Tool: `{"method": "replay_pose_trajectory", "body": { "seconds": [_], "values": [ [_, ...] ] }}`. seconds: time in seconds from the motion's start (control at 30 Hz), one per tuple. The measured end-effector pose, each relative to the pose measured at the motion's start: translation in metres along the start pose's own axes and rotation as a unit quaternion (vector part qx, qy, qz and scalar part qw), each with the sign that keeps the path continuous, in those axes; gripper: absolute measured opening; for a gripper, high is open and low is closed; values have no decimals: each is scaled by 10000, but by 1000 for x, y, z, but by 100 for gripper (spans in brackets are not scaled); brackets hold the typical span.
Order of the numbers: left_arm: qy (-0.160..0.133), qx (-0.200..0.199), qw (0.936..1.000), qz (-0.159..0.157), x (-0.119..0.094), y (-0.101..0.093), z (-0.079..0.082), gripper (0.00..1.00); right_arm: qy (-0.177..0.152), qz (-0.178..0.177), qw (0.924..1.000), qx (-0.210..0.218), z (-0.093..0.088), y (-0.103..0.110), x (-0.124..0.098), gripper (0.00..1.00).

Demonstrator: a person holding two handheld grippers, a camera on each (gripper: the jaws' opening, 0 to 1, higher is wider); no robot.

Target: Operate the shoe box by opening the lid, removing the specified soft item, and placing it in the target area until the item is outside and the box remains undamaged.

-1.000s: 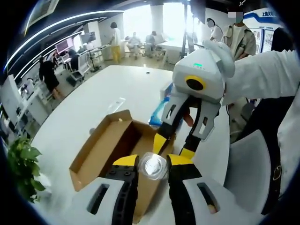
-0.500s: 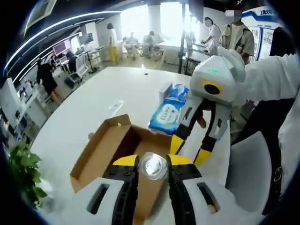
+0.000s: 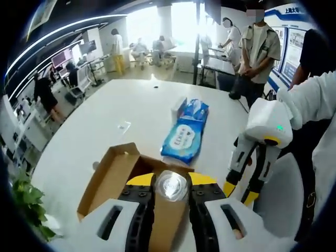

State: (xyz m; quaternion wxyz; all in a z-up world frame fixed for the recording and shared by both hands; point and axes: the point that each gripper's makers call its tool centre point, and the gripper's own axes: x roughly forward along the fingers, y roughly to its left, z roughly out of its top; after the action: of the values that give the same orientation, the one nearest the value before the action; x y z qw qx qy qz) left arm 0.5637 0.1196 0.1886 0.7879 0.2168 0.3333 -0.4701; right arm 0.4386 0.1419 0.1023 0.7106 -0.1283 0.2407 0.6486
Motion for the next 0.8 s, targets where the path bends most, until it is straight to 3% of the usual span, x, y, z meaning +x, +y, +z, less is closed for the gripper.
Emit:
{"method": "replay_pose_trajectory", "body": {
  "seconds": [0.23,0.43,0.53,0.8],
  "values": [
    [-29,148,9997,-177,21,-10,21,22,5,-151,9998,132,-20,16,-3,21],
    [-32,229,9994,-243,35,-22,35,22,-131,-644,9976,216,-27,8,-15,23],
    [-37,231,9993,-276,42,-18,41,22,-176,-916,9953,249,-31,4,-20,24],
    [-35,273,9990,-347,50,-24,48,22,-425,-1840,9812,404,-34,-20,-45,33]
  ]
}}
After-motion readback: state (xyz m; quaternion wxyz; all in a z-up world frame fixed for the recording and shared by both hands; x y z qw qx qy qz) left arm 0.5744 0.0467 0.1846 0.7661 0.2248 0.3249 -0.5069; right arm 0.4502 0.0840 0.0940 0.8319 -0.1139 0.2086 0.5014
